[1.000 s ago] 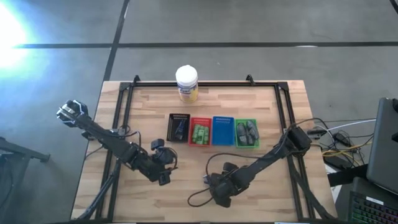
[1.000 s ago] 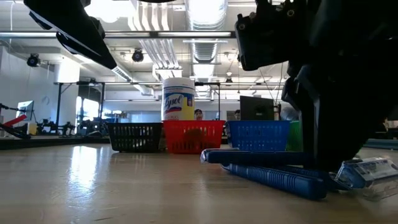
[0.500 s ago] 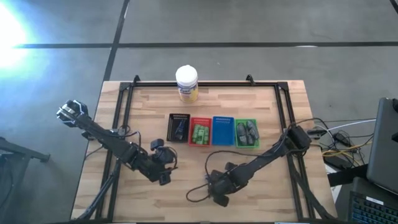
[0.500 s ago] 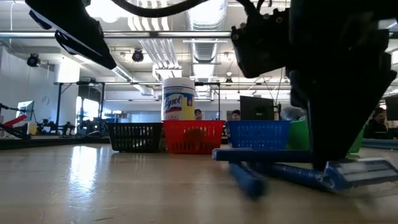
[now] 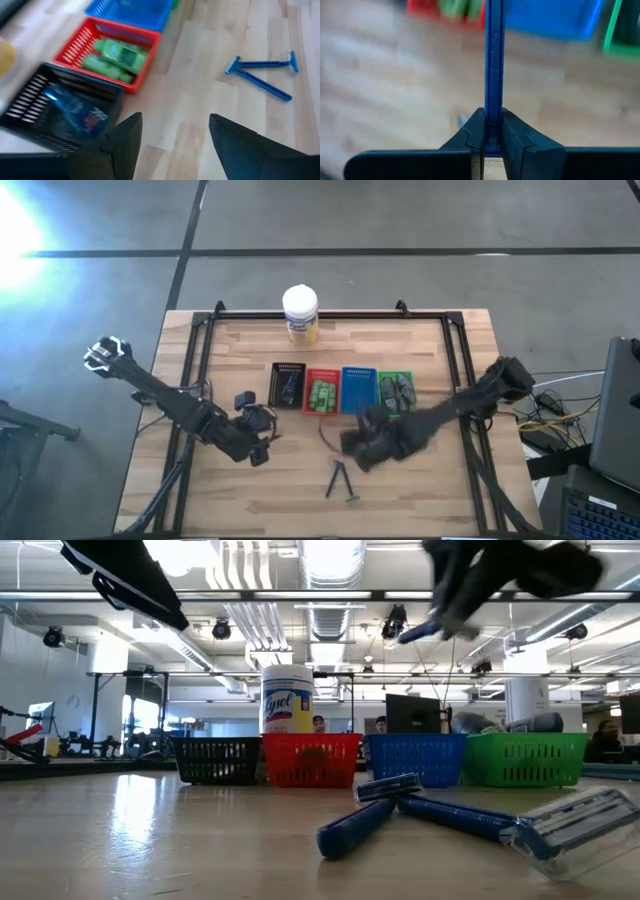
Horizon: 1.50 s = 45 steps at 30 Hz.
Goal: Pick & Place Travel size toiletries
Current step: Put the blue razor into the blue basket
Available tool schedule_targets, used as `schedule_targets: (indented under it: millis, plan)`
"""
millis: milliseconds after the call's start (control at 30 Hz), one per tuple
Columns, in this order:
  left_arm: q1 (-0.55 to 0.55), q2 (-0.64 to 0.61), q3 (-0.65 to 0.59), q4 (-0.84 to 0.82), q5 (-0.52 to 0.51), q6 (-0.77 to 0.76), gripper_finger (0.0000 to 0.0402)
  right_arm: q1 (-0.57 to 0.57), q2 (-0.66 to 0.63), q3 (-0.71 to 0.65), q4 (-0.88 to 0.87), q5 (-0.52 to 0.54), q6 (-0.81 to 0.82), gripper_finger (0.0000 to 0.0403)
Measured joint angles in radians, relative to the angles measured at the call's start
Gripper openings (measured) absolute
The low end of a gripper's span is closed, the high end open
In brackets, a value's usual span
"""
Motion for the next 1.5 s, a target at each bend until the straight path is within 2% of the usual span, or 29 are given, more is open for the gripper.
schedule_targets:
  millis: [133,267,367,533,1100,1500]
  plan:
    - [0.002,-0.068,0.0,-0.025,-0.047,0.012,0.0235,-0.142,-0.013,-0.023,0.004,0.01,-0.102,0.0035]
    - [0.016,-0.123,0.0,-0.025,-0.063,0.054,0.0236,-0.273,0.0,-0.031,0.019,-0.057,-0.291,0.0031]
    - [0.033,-0.152,0.0,-0.024,-0.064,0.086,0.0235,-0.315,0.009,-0.036,0.034,-0.066,-0.365,0.0029]
    - [0.037,-0.171,0.0,-0.025,-0.064,0.003,0.0236,-0.366,0.007,-0.042,0.038,-0.073,-0.39,0.0029]
    - [0.037,-0.163,0.0,-0.029,-0.046,-0.075,0.0236,-0.408,-0.004,-0.156,0.055,-0.184,-0.368,0.0029]
    - [0.045,-0.163,-0.001,-0.029,-0.047,-0.073,0.0235,-0.429,-0.003,-0.19,0.169,-0.225,-0.347,0.0029]
